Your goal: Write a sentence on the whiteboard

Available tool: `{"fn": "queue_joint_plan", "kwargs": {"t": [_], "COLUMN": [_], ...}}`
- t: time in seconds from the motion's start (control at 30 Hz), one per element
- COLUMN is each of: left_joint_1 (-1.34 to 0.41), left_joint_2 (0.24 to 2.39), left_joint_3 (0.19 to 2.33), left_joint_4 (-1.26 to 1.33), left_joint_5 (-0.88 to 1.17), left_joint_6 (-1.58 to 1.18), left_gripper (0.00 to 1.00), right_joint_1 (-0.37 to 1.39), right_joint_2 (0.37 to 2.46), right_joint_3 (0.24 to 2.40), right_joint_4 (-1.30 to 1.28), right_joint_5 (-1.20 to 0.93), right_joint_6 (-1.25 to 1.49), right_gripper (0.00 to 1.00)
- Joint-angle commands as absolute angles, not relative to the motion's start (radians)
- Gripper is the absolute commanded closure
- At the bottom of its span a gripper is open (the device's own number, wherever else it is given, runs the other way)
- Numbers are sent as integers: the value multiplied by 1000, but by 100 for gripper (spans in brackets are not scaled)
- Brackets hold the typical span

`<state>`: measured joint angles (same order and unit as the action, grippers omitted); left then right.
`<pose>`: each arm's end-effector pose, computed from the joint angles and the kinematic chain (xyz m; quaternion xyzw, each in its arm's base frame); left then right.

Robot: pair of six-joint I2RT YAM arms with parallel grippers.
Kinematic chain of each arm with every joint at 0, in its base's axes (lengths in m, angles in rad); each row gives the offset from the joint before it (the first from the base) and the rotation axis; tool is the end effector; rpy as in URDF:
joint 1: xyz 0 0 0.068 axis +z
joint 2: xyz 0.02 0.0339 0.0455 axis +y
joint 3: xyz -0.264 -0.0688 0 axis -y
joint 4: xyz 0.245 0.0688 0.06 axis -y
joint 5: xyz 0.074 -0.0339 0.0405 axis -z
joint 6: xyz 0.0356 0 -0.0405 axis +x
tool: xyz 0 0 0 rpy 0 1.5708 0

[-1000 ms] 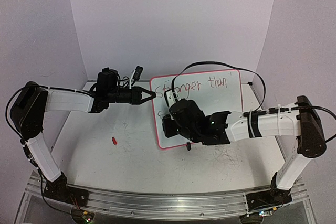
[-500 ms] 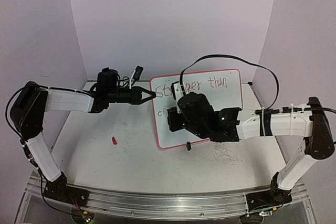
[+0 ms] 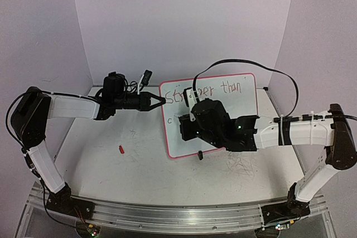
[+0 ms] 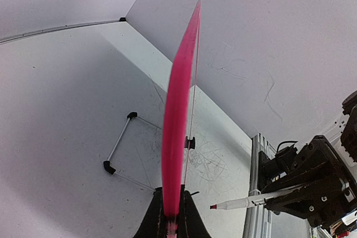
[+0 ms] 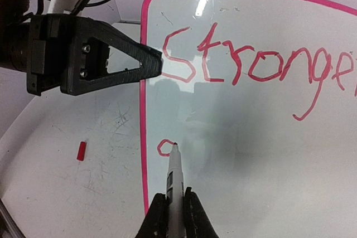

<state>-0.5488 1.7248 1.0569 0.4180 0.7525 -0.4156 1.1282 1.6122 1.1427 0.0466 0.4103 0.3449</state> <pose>0.3174 -0.2226 0.2450 0.2738 0.7178 -0.5217 0.3709 0.1729 0.3317 0.2762 -0.2116 0.8021 0.2303 0.5087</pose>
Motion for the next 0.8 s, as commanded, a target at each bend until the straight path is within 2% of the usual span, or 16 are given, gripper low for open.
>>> {"fn": "queue_joint_plan", "kwargs": {"t": [0.0,0.77], "left_joint_1": [-553,-553], "left_joint_2": [1694,1692], "left_joint_3": [1048,1048], "left_joint_4": [376,376], "left_joint_5": [751,750], "left_joint_6": [-396,-396], "left_gripper": [100,100], "right_joint_1": [1127,1104], "right_joint_2": [1613,1643], "right_joint_3": [1150,1155], "right_joint_4": [85,132], "right_joint_5": [400,382], "right_joint_6": [326,321], "right_gripper": [100,100]}}
